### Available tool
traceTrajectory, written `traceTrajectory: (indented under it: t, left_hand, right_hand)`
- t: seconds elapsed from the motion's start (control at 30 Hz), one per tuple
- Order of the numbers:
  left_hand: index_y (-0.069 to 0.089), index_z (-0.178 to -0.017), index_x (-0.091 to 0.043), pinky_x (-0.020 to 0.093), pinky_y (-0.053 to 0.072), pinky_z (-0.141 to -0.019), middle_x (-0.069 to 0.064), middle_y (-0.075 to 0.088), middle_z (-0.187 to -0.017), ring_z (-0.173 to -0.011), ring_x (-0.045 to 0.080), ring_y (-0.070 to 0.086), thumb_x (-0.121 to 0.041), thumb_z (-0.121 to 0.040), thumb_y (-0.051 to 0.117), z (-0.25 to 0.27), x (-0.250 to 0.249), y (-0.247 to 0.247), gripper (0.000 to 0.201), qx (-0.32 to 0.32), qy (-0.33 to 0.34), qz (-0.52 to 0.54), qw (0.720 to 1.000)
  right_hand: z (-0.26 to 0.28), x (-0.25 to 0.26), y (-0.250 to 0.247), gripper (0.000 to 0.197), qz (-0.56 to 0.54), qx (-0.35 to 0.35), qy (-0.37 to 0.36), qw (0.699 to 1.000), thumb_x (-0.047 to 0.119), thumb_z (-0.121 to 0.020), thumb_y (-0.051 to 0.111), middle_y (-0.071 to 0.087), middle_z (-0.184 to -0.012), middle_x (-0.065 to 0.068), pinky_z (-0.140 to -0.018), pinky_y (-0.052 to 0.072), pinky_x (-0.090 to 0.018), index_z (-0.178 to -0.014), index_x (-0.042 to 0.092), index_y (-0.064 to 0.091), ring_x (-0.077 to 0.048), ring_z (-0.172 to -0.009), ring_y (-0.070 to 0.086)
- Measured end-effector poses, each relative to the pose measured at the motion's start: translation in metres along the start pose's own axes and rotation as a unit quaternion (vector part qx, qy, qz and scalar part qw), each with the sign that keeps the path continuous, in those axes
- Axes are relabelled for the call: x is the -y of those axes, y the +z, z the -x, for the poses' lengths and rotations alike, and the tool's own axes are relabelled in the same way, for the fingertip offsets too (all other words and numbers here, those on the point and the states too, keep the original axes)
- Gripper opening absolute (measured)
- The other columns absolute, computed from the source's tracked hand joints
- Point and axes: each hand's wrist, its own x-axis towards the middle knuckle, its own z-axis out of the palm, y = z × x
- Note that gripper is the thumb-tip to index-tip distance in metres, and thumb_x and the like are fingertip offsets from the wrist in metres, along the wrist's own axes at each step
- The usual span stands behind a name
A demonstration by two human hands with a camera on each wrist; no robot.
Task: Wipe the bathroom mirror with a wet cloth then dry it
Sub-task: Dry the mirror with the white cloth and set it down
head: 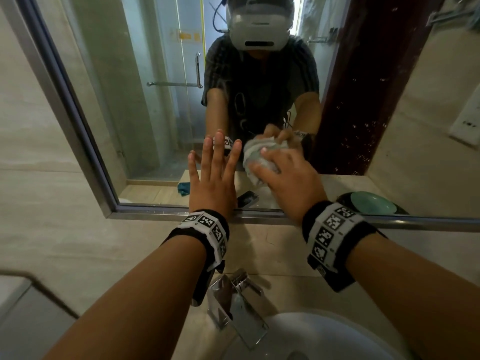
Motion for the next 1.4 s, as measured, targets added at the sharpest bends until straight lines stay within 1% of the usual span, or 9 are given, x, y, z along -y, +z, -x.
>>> traceTrajectory:
  t: [0.17,0.4,0.6,0.8,0.93,1.03,1.17,1.27,1.4]
  left_hand:
    - [-0.048,-0.129,-0.025,0.053,-0.009,-0.114,0.006,-0.06,-0.129,-0.119,0.023,-0.055,-0.035,-0.082,0.068,-0.001,0.002,0.001,0.126,-0.004,0.002,0.011,1.0]
    - [-0.051,-0.126,-0.025,0.052,-0.013,-0.113,0.007,-0.062,-0.125,-0.114,0.023,-0.059,-0.039,-0.083,0.067,0.001,0.002,-0.006,0.126,0.037,-0.002,0.001,0.999]
    - [-0.048,-0.129,-0.025,0.05,-0.013,-0.113,0.006,-0.062,-0.126,-0.115,0.023,-0.058,-0.037,-0.083,0.067,0.002,0.004,-0.01,0.125,0.043,0.003,0.0,0.999]
    - [-0.047,-0.13,-0.023,0.053,-0.008,-0.115,0.009,-0.063,-0.124,-0.12,0.027,-0.051,-0.044,-0.081,0.068,0.004,0.001,-0.011,0.127,0.05,0.004,-0.005,0.999]
    - [-0.043,-0.134,-0.024,0.053,-0.006,-0.116,0.009,-0.055,-0.135,-0.127,0.028,-0.045,-0.041,-0.081,0.068,0.006,-0.001,-0.011,0.124,0.039,0.009,0.008,0.999]
    - [-0.04,-0.136,-0.026,0.051,-0.002,-0.117,0.008,-0.048,-0.14,-0.132,0.028,-0.037,-0.039,-0.082,0.068,0.01,-0.002,-0.017,0.121,0.028,0.012,0.021,0.999]
    - [-0.036,-0.137,-0.031,0.053,-0.002,-0.117,0.008,-0.042,-0.145,-0.139,0.029,-0.029,-0.046,-0.083,0.065,0.022,-0.005,-0.037,0.115,0.079,0.015,0.036,0.996]
    - [-0.023,-0.144,-0.035,0.054,0.002,-0.116,0.007,-0.035,-0.15,-0.142,0.029,-0.024,-0.048,-0.081,0.066,0.034,-0.01,-0.061,0.111,0.143,0.024,0.096,0.985]
    - [0.0,-0.149,-0.039,0.048,0.014,-0.117,0.006,-0.021,-0.156,-0.145,0.029,-0.006,-0.038,-0.079,0.072,0.048,-0.012,-0.098,0.101,0.146,0.034,0.222,0.963]
  right_hand:
    - [0.058,-0.007,0.028,0.036,0.003,0.045,-0.113,0.993,0.013,-0.07,0.074,0.064,-0.105,-0.019,-0.067,0.056,-0.043,-0.105,0.008,0.066,-0.034,-0.084,0.063]
    - [0.072,-0.029,0.003,0.036,0.027,0.106,-0.08,0.991,0.006,-0.057,0.083,0.065,-0.091,-0.016,-0.053,0.053,-0.035,-0.09,0.009,0.07,-0.032,-0.069,0.061]
    - [0.039,-0.06,-0.032,0.026,0.077,0.008,0.003,0.997,0.016,-0.079,0.07,0.06,-0.103,-0.018,-0.059,0.051,-0.035,-0.103,0.009,0.063,-0.034,-0.08,0.055]
    - [0.016,-0.06,-0.041,0.03,0.055,-0.089,0.069,0.992,0.006,-0.078,0.071,0.054,-0.107,-0.019,-0.057,0.049,-0.034,-0.105,0.011,0.059,-0.039,-0.083,0.053]
    - [0.058,-0.048,-0.013,0.033,0.053,0.026,-0.019,0.998,0.004,-0.073,0.074,0.058,-0.102,-0.019,-0.055,0.053,-0.036,-0.101,0.012,0.058,-0.036,-0.078,0.054]
    - [0.084,-0.039,0.0,0.045,0.018,0.155,-0.01,0.988,-0.001,-0.063,0.075,0.058,-0.102,-0.019,-0.05,0.053,-0.037,-0.103,0.013,0.059,-0.037,-0.078,0.057]
    - [0.08,-0.025,-0.015,0.045,-0.091,0.291,0.127,0.944,0.005,-0.088,0.051,0.048,-0.124,-0.006,-0.081,0.049,-0.04,-0.129,0.021,0.046,-0.03,-0.105,0.053]
    - [0.063,-0.012,-0.052,0.039,-0.224,0.241,0.215,0.919,0.006,-0.091,0.046,0.051,-0.111,-0.002,-0.077,0.04,-0.028,-0.127,0.021,0.046,-0.022,-0.097,0.053]
    - [0.042,-0.007,-0.11,0.027,-0.374,0.199,0.222,0.878,0.011,-0.094,0.05,0.056,-0.102,0.004,-0.071,0.04,-0.022,-0.112,0.03,0.046,-0.012,-0.088,0.055]
